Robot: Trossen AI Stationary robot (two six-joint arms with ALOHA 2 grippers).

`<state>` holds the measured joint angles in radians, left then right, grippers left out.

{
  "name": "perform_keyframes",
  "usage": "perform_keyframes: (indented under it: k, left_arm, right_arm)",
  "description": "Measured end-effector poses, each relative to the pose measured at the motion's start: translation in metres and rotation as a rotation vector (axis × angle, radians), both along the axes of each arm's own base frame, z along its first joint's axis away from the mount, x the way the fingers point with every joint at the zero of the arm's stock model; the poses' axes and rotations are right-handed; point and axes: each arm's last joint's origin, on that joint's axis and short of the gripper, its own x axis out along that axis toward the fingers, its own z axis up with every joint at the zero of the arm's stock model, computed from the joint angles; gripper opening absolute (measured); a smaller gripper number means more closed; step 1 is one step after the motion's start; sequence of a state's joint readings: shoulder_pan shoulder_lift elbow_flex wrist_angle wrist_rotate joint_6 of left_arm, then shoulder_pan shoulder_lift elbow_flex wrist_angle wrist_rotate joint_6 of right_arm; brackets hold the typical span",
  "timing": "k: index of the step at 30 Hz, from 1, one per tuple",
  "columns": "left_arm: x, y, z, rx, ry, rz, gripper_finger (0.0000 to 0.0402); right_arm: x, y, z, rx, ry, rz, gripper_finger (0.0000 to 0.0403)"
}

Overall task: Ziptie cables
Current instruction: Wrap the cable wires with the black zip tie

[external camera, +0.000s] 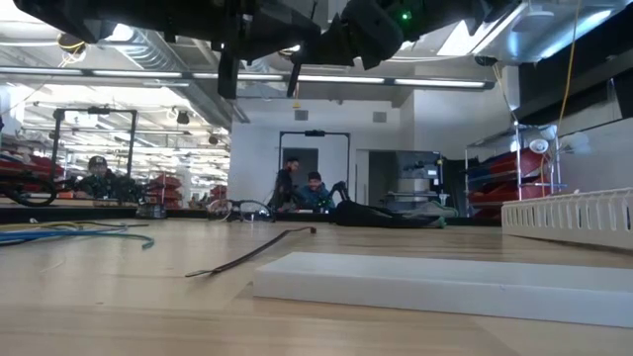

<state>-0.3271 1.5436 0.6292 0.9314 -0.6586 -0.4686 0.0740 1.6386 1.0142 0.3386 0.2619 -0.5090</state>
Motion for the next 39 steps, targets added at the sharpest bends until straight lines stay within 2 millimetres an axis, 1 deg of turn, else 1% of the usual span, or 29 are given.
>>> perform_keyframes:
  k: [19, 33, 39]
  left_arm:
    - [0.001, 0.0041, -0.0009, -0.019, 0.002, 0.014, 0.0]
    - [0.001, 0.0041, -0.0019, -0.045, 0.002, 0.013, 0.0]
    - [0.001, 0.004, -0.002, -0.056, -0.001, 0.013, 0.0]
  right_arm:
    - [-0.0006, -0.0007, -0.0011, -0.075, 0.025, -0.014, 0.0]
    - [-0.0011, 0.007, -0.0002, -0.133, 0.026, -0.019, 0.0]
    - [-0.0011, 0.0071, -0.0005, -0.142, 0.03, -0.023, 0.0]
